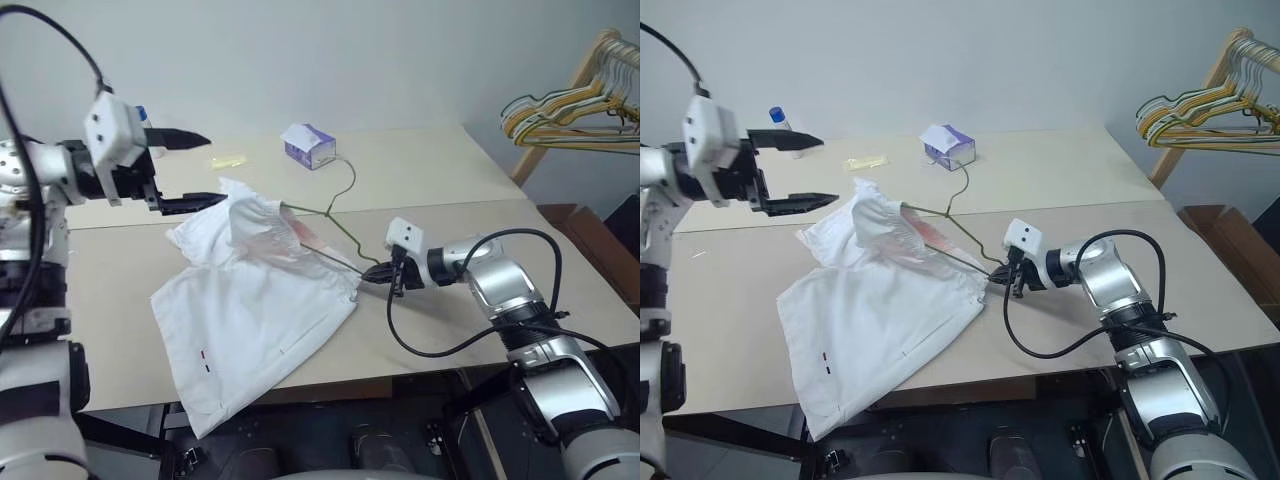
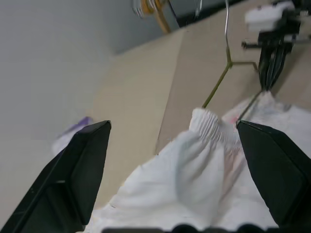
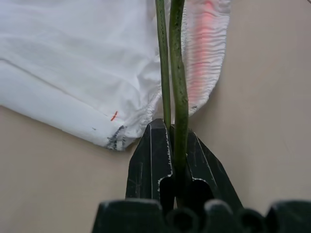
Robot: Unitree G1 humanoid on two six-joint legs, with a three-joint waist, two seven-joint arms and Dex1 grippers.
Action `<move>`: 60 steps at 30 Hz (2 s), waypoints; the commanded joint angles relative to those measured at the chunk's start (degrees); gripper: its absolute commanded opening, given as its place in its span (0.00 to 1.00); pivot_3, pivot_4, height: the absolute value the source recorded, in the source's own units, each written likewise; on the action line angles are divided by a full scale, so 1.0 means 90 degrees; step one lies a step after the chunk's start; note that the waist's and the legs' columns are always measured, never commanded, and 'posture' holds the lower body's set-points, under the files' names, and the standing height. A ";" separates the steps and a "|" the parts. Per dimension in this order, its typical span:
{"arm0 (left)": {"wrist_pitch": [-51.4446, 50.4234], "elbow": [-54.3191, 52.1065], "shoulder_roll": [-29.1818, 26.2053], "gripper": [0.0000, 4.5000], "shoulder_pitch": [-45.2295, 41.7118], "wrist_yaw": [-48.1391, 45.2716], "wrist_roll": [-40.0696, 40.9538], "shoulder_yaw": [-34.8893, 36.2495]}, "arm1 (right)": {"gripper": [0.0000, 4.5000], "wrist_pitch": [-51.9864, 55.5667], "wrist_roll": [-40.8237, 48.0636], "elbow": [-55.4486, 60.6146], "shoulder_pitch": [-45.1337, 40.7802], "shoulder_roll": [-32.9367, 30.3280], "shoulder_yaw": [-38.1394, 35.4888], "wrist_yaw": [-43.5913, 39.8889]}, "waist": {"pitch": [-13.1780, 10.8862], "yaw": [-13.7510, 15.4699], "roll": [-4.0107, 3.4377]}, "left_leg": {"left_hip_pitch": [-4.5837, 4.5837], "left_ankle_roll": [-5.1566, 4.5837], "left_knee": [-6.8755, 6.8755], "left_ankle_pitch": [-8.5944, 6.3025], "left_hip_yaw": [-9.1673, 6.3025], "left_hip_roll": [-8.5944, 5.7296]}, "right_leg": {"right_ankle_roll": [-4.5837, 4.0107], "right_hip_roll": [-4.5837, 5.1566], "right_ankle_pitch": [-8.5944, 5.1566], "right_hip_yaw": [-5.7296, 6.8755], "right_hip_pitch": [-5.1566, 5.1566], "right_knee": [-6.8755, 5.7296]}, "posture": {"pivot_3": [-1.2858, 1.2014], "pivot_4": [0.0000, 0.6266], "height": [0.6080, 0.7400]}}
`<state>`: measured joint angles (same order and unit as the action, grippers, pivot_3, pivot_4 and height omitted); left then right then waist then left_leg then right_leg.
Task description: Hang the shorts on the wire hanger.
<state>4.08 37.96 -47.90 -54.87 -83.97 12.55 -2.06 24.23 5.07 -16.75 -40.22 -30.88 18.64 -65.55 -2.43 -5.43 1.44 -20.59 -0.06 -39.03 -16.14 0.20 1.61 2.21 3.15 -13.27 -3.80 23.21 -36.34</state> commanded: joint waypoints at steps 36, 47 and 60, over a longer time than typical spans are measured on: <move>0.1430 0.2545 0.0422 0.00 -0.1652 -0.0947 -0.0334 -0.2307 | 0.06 -0.0509 -0.0760 0.1242 -0.0006 0.0155 0.0363 0.0695 | 0.0001 -0.0237 0.0002 | -0.0126 -0.0008 -0.0087 -0.0004 -0.0012 -0.0001 | 0.0010 0.0004 -0.0005 -0.0001 0.0118 -0.0077 | 0.48 0.00 1.00; 0.1625 0.2897 0.0442 0.00 -0.1808 -0.0704 -0.0772 -0.1350 | 0.86 0.0824 -0.0302 0.1516 0.0068 -0.0227 -0.1215 0.1659 | 0.0001 -0.0339 0.0002 | -0.0131 -0.0008 -0.0089 -0.0003 -0.0016 -0.0005 | 0.0010 0.0011 -0.0004 0.0001 0.0118 -0.0084 | 0.48 0.00 1.00; 0.1662 0.2935 0.0414 0.00 -0.1832 -0.0775 -0.1154 -0.0843 | 0.86 0.2148 0.0910 0.2482 0.1439 0.0707 -0.0989 0.1739 | 0.0003 -0.0410 0.0005 | -0.0113 -0.0011 -0.0088 -0.0005 -0.0015 -0.0005 | 0.0011 0.0005 -0.0005 -0.0009 0.0113 -0.0088 | 0.49 0.00 1.00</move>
<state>18.58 64.98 -43.43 -69.72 -91.00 2.13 -11.62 42.53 11.59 5.13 -26.13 -25.48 9.91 -50.67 -2.41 -9.12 1.48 -21.61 -0.16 -39.83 -16.18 0.05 1.56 2.31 3.20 -13.32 -3.87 24.22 -37.13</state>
